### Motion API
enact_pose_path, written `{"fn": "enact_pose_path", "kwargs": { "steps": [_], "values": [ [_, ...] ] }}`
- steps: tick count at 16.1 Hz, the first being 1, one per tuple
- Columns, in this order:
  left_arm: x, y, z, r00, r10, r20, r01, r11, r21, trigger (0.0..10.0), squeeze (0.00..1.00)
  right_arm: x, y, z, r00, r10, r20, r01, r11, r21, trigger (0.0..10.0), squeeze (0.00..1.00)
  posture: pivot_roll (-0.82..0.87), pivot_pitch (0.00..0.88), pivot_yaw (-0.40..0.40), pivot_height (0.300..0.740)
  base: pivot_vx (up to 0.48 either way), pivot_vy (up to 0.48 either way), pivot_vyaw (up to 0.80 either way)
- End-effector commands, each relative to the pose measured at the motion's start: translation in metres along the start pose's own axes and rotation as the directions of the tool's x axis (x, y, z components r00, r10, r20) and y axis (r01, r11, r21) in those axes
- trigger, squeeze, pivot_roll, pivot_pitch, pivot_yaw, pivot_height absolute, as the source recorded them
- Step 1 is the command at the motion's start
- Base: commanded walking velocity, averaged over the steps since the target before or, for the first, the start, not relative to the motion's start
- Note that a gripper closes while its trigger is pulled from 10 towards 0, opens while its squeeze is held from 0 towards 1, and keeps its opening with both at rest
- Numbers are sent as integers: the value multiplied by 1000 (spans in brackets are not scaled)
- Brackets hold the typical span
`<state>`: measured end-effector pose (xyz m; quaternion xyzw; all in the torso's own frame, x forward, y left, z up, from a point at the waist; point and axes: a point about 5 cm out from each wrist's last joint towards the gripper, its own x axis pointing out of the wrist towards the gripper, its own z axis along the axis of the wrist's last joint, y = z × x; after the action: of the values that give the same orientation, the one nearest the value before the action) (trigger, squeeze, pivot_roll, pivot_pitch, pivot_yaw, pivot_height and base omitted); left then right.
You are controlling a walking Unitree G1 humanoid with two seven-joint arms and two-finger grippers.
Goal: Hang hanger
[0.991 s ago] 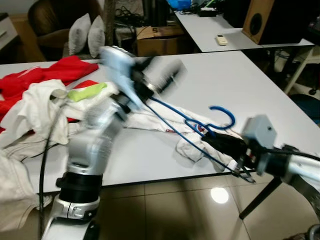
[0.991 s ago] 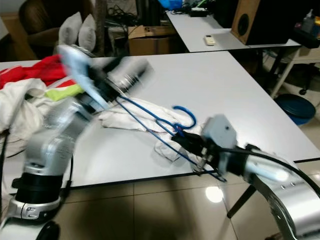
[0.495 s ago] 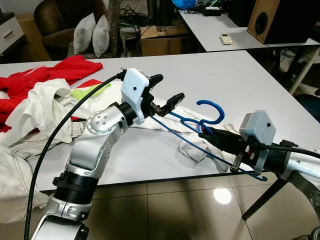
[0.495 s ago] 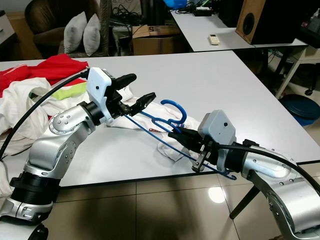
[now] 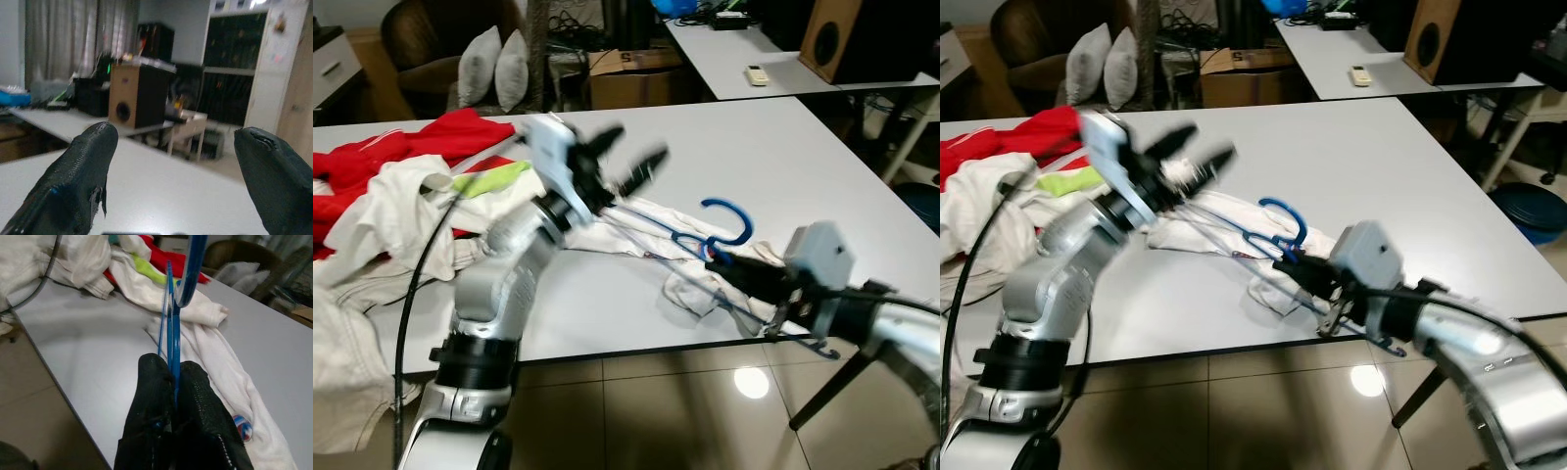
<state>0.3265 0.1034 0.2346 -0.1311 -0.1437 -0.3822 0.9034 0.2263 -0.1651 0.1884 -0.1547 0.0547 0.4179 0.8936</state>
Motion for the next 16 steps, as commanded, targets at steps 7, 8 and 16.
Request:
{"fn": "enact_pose_path", "kwargs": {
  "steps": [7,8,16],
  "values": [
    [-26,36,-33,957,211,-201,-168,963,213,10000,0,3,-25,-34,862,-484,-152,481,875,-56,10000,0,-328,0,126,740,0,0,0],
    [-50,41,-54,921,293,-256,-218,934,284,10000,0,-2,-26,-34,794,-594,-127,595,803,-37,10000,0,-343,0,133,740,0,0,0],
    [-68,1,-103,937,46,-345,5,989,145,10000,0,-28,5,-57,600,-780,-177,800,587,124,10000,0,-384,0,137,740,0,0,0]
  ]
}}
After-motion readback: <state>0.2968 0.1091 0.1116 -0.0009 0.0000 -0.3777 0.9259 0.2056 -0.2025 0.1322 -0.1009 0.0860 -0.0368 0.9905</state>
